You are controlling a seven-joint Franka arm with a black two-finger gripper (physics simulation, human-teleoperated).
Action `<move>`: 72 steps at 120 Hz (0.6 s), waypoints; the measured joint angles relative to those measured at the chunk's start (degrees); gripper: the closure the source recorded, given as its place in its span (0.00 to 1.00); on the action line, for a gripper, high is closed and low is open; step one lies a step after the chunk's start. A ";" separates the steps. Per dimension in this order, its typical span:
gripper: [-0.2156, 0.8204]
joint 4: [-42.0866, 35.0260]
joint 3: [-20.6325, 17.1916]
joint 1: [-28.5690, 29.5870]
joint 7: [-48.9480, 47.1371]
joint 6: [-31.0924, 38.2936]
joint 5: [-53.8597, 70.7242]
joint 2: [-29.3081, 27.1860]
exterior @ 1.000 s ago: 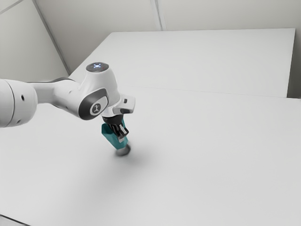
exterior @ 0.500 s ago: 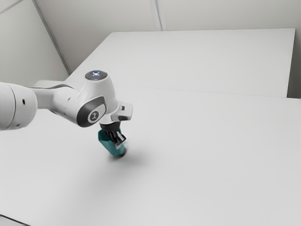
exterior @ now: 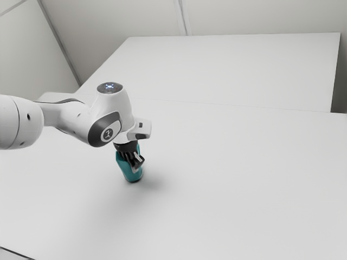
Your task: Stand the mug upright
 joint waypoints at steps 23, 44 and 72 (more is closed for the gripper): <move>0.72 0.05 0.00 -0.52 0.01 0.20 -0.07 -0.13; 0.62 0.06 0.00 -1.11 0.05 0.05 -0.08 -0.91; 0.57 0.11 0.00 -1.72 0.11 -0.62 -0.09 -3.00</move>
